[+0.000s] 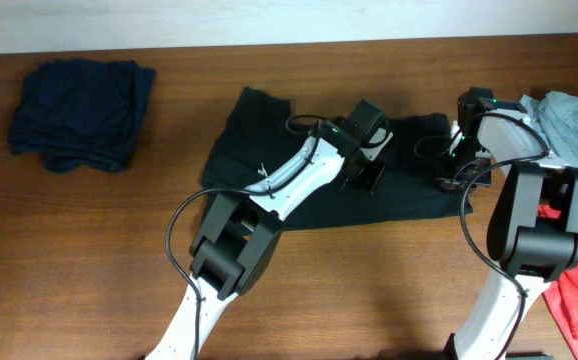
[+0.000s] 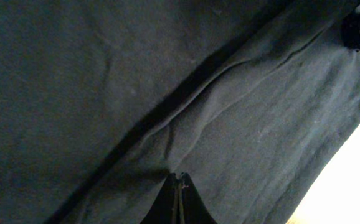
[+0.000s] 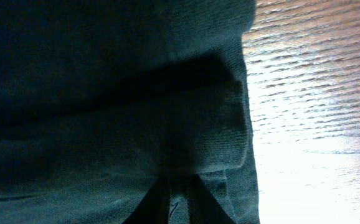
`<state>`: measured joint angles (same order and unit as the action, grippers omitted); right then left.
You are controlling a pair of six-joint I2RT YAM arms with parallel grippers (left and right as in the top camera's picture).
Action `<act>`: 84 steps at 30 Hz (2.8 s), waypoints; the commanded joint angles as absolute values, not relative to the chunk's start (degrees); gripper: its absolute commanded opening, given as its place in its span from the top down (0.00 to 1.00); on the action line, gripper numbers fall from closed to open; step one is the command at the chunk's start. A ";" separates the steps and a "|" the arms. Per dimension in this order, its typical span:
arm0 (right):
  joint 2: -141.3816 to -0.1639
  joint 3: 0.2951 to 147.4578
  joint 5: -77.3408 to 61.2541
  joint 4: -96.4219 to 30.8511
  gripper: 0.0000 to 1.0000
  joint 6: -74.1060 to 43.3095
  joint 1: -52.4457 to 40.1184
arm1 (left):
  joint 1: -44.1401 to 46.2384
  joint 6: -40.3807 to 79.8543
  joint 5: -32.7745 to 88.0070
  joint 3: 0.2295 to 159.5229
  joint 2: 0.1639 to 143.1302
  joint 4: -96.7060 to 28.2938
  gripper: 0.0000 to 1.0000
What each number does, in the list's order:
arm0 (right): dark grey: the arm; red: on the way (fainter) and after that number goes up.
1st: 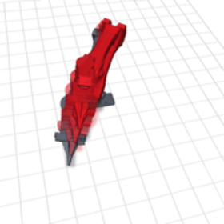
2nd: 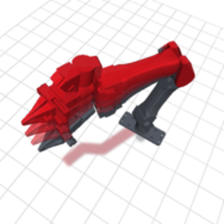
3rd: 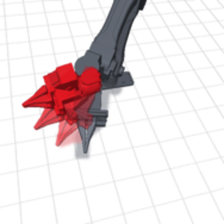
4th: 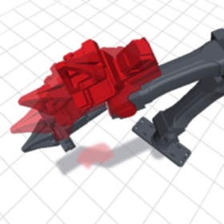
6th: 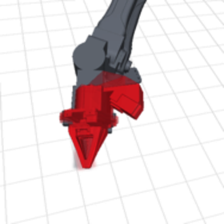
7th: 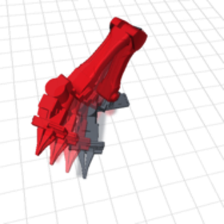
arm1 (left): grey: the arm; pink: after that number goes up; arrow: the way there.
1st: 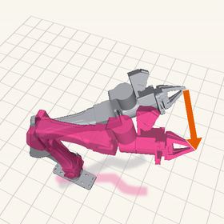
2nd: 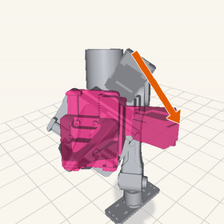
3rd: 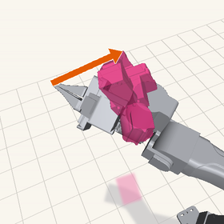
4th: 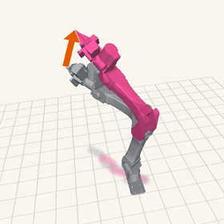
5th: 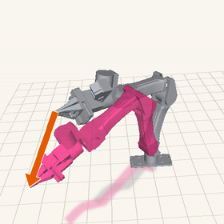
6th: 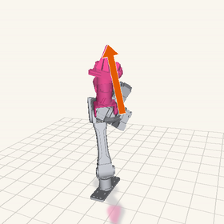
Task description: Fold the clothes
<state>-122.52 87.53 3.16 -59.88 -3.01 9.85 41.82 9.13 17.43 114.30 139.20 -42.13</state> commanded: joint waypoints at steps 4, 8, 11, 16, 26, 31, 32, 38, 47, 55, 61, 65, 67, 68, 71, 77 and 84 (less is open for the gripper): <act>-122.19 87.66 3.01 -59.31 0.93 -3.25 9.76 | 42.39 11.79 18.41 110.39 140.05 -38.11 0.99; -122.19 87.66 3.03 -59.29 0.96 -3.25 9.76 | 42.37 11.77 18.22 110.17 140.05 -35.70 0.99; -122.19 87.66 3.03 -59.31 0.96 -3.25 9.76 | 42.35 11.77 18.17 110.17 140.05 -33.39 0.99; -122.19 87.66 3.03 -59.31 0.96 -3.25 9.76 | 42.35 11.77 18.00 110.19 140.05 -31.66 0.99; -122.19 87.66 3.05 -59.33 0.96 -3.25 9.76 | 42.24 11.73 13.32 110.69 139.68 -32.01 0.99; -122.19 87.66 3.03 -59.31 0.96 -3.25 9.76 | 42.24 11.79 13.34 115.11 138.61 -36.21 0.99; -122.19 87.66 3.03 -59.33 0.96 -3.25 9.76 | 42.24 12.23 13.85 116.22 138.61 -37.78 0.99; -122.19 87.66 3.03 -59.33 0.96 -3.25 9.76 | 42.30 17.87 22.09 116.99 138.76 -41.10 0.99; -122.19 87.66 3.01 -59.09 0.96 -3.27 9.76 | 43.38 18.46 19.49 116.84 141.27 -42.94 0.99; -122.19 87.66 3.01 -59.13 0.96 -3.27 9.76 | 43.35 18.44 14.24 116.84 144.05 -41.69 0.99; -122.19 87.66 3.03 -59.13 0.96 -3.27 9.76 | 42.50 18.44 13.45 116.86 144.03 -39.18 0.99; -122.19 87.66 3.03 -59.16 0.96 -3.27 9.76 | 41.10 18.44 14.81 117.08 143.98 -39.31 0.99; -122.19 87.66 3.03 -59.16 0.96 -3.27 9.76 | 40.53 18.44 17.91 117.23 143.87 -40.18 0.99; -122.19 87.66 3.03 -59.16 0.96 -3.27 9.76 | 40.42 18.44 18.92 117.25 143.87 -40.62 0.99; -122.19 87.66 3.03 -59.13 0.96 -3.25 9.76 | 40.42 18.41 19.33 117.38 143.87 -42.70 0.99; -122.19 87.66 3.03 -59.13 0.96 -3.27 9.76 | 40.42 18.39 18.41 117.38 143.87 -46.44 0.99; -122.19 87.66 3.05 -59.16 0.96 -3.25 9.76 | 40.42 17.65 17.98 117.45 143.50 -49.15 0.99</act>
<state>-122.52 87.53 3.18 -59.72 -2.98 9.87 40.53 18.04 18.94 117.78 142.10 -47.37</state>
